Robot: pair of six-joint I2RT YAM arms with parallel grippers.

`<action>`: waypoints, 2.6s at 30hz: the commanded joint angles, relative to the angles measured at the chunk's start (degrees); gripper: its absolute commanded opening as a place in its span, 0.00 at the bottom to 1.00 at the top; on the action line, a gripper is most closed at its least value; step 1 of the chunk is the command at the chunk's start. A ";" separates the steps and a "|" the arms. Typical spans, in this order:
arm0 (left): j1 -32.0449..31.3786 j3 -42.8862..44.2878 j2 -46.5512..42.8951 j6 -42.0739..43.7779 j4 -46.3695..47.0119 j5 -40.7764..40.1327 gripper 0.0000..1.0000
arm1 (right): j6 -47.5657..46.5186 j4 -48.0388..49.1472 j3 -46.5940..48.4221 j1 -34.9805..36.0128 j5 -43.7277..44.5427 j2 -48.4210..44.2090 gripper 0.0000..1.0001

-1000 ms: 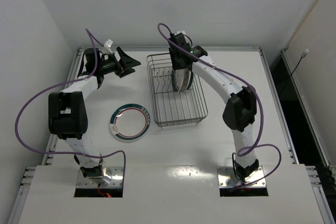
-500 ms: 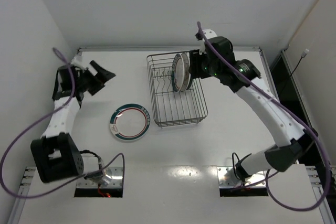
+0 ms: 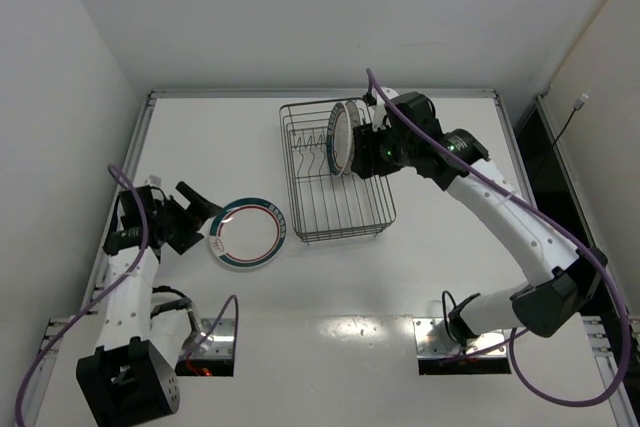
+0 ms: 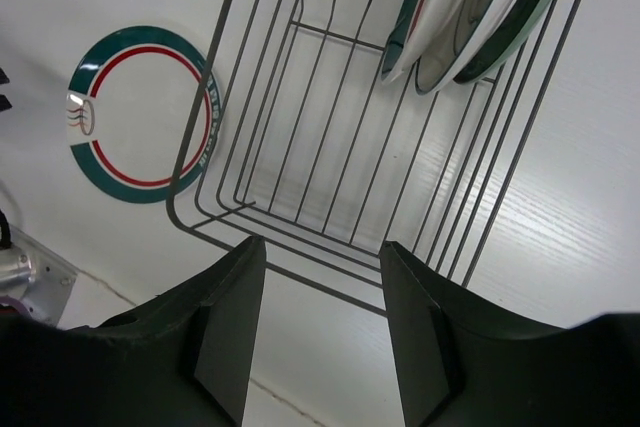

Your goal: Load the plates into the dish rack

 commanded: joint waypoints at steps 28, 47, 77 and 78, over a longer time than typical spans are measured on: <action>-7.19 -9.72 13.44 -3.71 6.98 -6.69 0.41 | -2.06 -2.56 4.10 -5.32 -0.98 -2.09 0.47; -2.44 25.42 6.67 3.41 -4.70 -5.84 0.00 | 1.01 10.77 -0.82 -9.46 -34.27 -0.51 0.61; -27.30 20.51 -1.42 -23.22 21.84 8.78 0.00 | 33.72 58.07 -19.54 -9.99 -52.22 6.61 0.57; -27.84 19.99 -0.90 -22.70 21.84 8.26 0.00 | 34.24 58.68 -18.94 -9.99 -52.22 6.61 0.19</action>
